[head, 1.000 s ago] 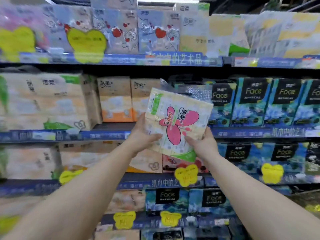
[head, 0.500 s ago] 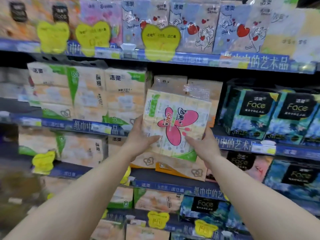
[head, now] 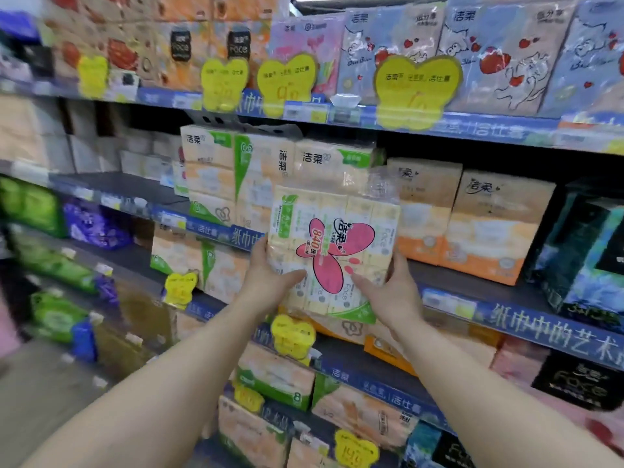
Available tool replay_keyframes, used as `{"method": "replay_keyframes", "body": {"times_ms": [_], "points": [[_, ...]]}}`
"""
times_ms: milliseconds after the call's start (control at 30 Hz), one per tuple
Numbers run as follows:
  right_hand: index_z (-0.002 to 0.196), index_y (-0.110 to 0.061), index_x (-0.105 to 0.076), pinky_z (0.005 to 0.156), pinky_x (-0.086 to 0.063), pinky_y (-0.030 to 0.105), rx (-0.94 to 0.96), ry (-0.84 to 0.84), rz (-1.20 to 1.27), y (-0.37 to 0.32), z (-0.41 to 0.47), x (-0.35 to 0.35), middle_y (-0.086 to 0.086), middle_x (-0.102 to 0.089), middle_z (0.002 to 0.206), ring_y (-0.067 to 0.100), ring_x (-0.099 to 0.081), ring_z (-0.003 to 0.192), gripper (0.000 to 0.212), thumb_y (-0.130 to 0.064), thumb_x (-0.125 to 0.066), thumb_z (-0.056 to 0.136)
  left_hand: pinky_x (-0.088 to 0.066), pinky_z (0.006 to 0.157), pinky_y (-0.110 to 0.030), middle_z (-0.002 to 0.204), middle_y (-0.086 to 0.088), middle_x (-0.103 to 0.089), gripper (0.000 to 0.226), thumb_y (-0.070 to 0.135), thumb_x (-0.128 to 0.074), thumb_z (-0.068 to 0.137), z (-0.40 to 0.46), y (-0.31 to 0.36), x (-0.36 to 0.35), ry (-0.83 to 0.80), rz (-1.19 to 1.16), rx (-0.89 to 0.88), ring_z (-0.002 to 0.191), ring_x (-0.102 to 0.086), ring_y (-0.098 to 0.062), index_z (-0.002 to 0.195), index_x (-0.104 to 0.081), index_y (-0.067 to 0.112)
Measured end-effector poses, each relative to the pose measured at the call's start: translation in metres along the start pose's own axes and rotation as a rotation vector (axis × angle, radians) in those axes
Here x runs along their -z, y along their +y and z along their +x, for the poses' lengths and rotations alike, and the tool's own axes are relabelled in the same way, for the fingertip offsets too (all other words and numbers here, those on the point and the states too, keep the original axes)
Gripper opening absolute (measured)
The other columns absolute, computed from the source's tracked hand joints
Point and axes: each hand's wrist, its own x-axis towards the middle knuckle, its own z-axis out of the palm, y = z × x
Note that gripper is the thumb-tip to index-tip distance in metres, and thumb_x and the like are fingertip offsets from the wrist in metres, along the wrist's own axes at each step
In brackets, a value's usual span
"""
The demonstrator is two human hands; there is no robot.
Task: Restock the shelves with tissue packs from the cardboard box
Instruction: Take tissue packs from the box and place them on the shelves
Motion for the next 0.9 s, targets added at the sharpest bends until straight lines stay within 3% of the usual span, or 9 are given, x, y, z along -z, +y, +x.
{"method": "replay_keyframes", "body": {"times_ms": [233,300,400,567,667,900], "points": [[0.150,-0.030,-0.022,0.093,-0.048,0.035,0.085,-0.204,0.008,-0.069,-0.007,-0.152,-0.008,-0.053,0.139,0.021,-0.056,0.120,0.087,-0.042,-0.073,0.081,-0.042,0.092,-0.030,0.125,0.004,-0.046,0.086,0.009,-0.077,0.077,0.018,-0.030,0.153,0.209,0.105,0.004,0.112,-0.050,-0.016,0.144,-0.024,0.018],[0.147,-0.033,-0.027,0.095,-0.050,0.039,0.102,-0.248,0.018,-0.090,-0.009,-0.205,-0.009,-0.055,0.136,0.019,-0.058,0.117,0.084,-0.045,-0.074,0.079,-0.042,0.101,-0.035,0.131,0.003,-0.046,0.090,0.014,-0.079,0.075,0.031,-0.042,0.208,0.250,0.144,0.015,0.116,-0.050,-0.017,0.145,-0.023,0.020],[0.146,-0.032,-0.030,0.095,-0.047,0.032,0.118,-0.302,0.062,-0.128,-0.017,-0.286,-0.009,-0.056,0.136,0.020,-0.056,0.120,0.085,-0.049,-0.075,0.076,-0.046,0.101,-0.048,0.132,0.001,-0.049,0.093,0.020,-0.082,0.070,0.053,-0.058,0.293,0.297,0.161,0.050,0.118,-0.054,-0.023,0.143,-0.025,0.027],[0.145,-0.031,-0.034,0.094,-0.048,0.035,0.119,-0.309,0.117,-0.186,-0.020,-0.388,-0.011,-0.059,0.129,0.019,-0.058,0.117,0.081,-0.044,-0.077,0.077,-0.046,0.100,-0.049,0.137,0.000,-0.047,0.092,0.015,-0.080,0.074,0.093,-0.061,0.400,0.328,0.176,0.051,0.120,-0.052,-0.024,0.146,-0.022,0.025],[0.142,-0.033,-0.036,0.094,-0.051,0.038,0.123,-0.302,0.132,-0.209,-0.010,-0.425,-0.012,-0.062,0.125,0.017,-0.061,0.111,0.076,-0.041,-0.076,0.078,-0.048,0.098,-0.048,0.138,0.000,-0.047,0.093,0.015,-0.081,0.074,0.126,-0.064,0.439,0.295,0.158,0.036,0.121,-0.052,-0.023,0.146,-0.024,0.027],[0.140,-0.032,-0.039,0.080,-0.048,0.028,0.140,-0.257,0.112,-0.229,0.038,-0.470,-0.013,-0.062,0.122,0.009,-0.056,0.093,0.069,-0.039,-0.074,0.081,-0.050,0.096,-0.051,0.129,0.003,-0.054,0.092,0.011,-0.081,0.073,0.198,-0.085,0.464,0.233,0.056,0.008,0.113,-0.059,-0.023,0.143,-0.025,0.033]]}}
